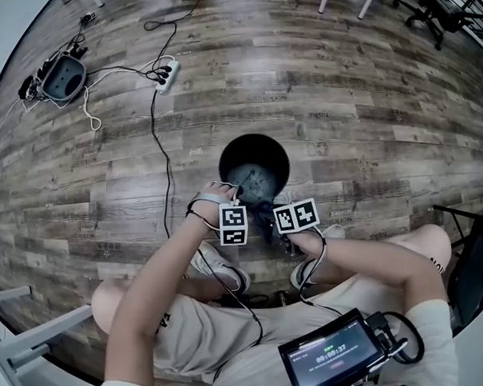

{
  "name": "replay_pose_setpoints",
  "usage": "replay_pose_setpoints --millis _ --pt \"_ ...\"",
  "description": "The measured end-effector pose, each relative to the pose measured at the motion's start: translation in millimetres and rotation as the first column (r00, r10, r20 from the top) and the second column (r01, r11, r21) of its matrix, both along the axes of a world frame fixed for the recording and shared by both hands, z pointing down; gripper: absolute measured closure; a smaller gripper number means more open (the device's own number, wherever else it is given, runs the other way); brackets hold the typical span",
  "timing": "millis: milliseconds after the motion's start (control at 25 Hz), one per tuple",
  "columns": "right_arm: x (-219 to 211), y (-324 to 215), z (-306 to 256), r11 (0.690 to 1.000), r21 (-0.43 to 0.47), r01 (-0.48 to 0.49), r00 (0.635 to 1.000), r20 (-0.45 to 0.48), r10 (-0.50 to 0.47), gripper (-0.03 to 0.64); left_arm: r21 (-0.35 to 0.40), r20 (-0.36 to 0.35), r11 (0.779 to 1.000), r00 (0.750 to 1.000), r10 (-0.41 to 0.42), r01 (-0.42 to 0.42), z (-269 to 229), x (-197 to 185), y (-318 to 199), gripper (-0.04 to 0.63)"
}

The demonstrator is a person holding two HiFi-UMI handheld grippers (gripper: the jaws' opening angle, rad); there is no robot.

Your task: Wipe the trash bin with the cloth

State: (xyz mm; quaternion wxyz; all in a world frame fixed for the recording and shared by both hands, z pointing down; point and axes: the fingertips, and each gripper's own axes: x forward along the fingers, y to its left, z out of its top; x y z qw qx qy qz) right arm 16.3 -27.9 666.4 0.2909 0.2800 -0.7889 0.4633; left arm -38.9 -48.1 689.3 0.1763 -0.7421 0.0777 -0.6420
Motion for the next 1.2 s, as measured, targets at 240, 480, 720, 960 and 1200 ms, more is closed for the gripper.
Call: replay_pose_setpoints --millis 240,480,720,960,1200 --pt "-2.0 -7.1 23.4 1.000 0.011 0.022 0.999 -0.025 -0.021 0.537 0.005 -0.026 1.000 1.000 0.011 -0.010 1.4 4.6 2.7 0.451" --pt "0.1 -6.6 53.6 0.999 0.020 0.039 0.997 -0.066 -0.038 0.537 0.010 -0.041 1.000 0.999 0.013 -0.013 0.1 5.8 3.6 0.449" --pt "-2.3 -6.0 89.0 1.000 0.007 0.023 0.995 -0.098 -0.022 0.537 0.005 -0.042 1.000 0.999 0.000 0.000 0.5 3.7 3.4 0.449" --pt "-7.3 -4.9 131.0 1.000 -0.002 -0.020 0.994 -0.110 0.019 0.537 -0.001 -0.045 1.000 0.999 0.001 -0.001 0.9 5.2 2.9 0.449" --pt "-10.9 -4.5 166.5 0.999 -0.002 -0.044 0.990 -0.136 0.044 0.537 -0.007 -0.049 1.000 0.999 0.002 -0.002 1.3 4.0 2.3 0.449"
